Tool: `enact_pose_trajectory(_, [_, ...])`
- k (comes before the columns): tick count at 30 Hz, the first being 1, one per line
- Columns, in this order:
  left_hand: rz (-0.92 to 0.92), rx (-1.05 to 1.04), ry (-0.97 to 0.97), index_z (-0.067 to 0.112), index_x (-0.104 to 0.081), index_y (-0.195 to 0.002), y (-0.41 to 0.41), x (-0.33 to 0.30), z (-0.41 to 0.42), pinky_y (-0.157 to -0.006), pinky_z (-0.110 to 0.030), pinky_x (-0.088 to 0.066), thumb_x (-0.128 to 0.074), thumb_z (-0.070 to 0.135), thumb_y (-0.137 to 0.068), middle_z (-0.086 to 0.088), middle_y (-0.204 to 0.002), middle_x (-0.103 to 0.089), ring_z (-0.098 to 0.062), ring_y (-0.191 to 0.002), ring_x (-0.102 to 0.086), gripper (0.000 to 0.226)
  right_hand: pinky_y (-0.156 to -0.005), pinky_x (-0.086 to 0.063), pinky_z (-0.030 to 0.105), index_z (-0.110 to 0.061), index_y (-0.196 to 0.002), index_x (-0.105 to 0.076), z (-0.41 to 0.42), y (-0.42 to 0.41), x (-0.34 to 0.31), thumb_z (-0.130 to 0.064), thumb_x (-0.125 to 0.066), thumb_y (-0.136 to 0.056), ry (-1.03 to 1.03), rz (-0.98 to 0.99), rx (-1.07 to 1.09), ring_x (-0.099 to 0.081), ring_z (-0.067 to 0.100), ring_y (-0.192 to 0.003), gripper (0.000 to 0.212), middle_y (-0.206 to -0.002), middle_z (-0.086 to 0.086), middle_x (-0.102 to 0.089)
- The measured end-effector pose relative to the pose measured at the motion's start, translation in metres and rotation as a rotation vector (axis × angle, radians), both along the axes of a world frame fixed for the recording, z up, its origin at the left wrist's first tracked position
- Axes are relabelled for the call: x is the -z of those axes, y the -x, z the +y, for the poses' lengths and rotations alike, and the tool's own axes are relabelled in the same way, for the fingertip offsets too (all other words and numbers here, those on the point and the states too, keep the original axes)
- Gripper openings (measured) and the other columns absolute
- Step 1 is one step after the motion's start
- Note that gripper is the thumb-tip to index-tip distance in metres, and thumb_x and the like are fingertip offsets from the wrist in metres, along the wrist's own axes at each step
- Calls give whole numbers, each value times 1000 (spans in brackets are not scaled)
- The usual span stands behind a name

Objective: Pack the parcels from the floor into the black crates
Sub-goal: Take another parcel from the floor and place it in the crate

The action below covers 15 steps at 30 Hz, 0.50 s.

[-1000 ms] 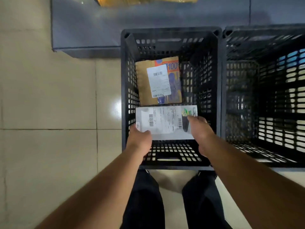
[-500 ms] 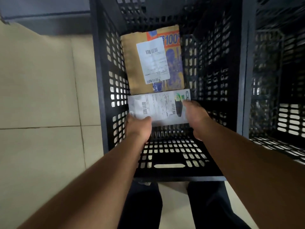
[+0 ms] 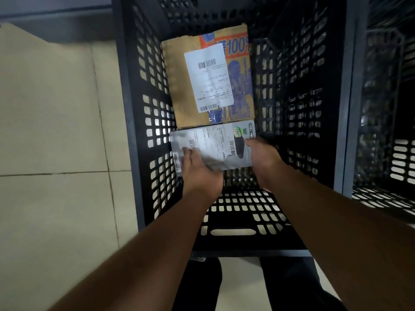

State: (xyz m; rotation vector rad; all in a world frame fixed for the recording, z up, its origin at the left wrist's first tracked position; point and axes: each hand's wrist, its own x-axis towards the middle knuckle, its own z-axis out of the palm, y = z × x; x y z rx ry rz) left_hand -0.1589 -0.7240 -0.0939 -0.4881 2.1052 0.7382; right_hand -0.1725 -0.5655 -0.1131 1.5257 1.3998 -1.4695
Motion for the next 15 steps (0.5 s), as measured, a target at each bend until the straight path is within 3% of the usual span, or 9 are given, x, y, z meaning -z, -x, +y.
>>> enact_pose_trajectory(2, [-70,35,-11,21,5,-164,4,0,2,-123,-48,6,-57,25,-98,6,-170,18,-23,-155,17,90,-100,-48,44,-21,-122,-62,0,2,0,-49,-60,-83,3,-7,-40,-64,24,-103,47,-110,0,-69])
enact_pose_trajectory(4, [-125,57,15,21,7,-163,12,0,3,-120,-48,9,-54,18,-97,6,-169,21,-24,-155,18,90,-102,-46,43,-20,-132,-57,-2,5,-5,-39,-55,-95,-24,-3,-133,-59,28,-115,42,-124,5,-64])
enact_pose_trajectory(6, [-185,66,35,22,2,-164,22,-4,2,-125,-56,-1,-50,5,-95,6,-170,18,-27,-157,11,89,-108,-42,43,-15,-143,-45,-3,7,-15,-16,-44,-102,-104,-23,-299,-42,31,-134,41,-143,14,-49])
enact_pose_trajectory(7, [-201,50,40,22,-2,-164,27,-9,0,-125,-57,-18,-47,-1,-93,4,-171,12,-32,-157,1,87,-110,-41,42,-13,-144,-42,-3,8,-22,-10,-40,-103,-133,-34,-376,-36,32,-138,42,-147,16,-43])
enact_pose_trajectory(9, [-186,-8,68,21,-18,-161,34,-24,-4,-99,-45,-54,-42,-1,-97,-8,-169,-16,-37,-145,-38,73,-112,-38,43,-7,-142,-41,1,5,-38,-7,-40,-101,-161,-43,-496,-35,34,-139,40,-148,20,-40])
enact_pose_trajectory(10, [-157,-22,91,20,-29,-157,36,-34,-6,-80,-35,-57,-40,4,-100,-11,-160,-34,-30,-129,-53,60,-112,-38,42,-4,-141,-41,3,2,-48,-5,-43,-100,-184,-45,-576,-36,34,-139,41,-148,22,-38])
enact_pose_trajectory(12, [-131,-49,109,21,-39,-150,33,-58,-10,-59,-24,-47,-40,6,-102,-9,-148,-49,-21,-110,-62,51,-109,-38,36,0,-140,-40,7,-4,-72,2,-43,-98,-195,-41,-637,-40,32,-137,42,-148,23,-37])
enact_pose_trajectory(14, [-157,-104,78,30,-34,-155,25,-85,-13,-50,-21,-45,-44,4,-100,-6,-147,-51,-18,-101,-66,61,-106,-40,32,-2,-143,-39,9,-10,-103,6,-41,-97,-172,-62,-651,-46,29,-132,47,-149,21,-35])
enact_pose_trajectory(15, [-149,-124,70,31,-35,-154,20,-101,-14,-45,-20,-43,-45,6,-101,-4,-137,-58,-14,-87,-66,60,-105,-40,32,-3,-146,-37,11,-15,-120,7,-39,-97,-174,-59,-675,-45,28,-133,50,-151,20,-33])
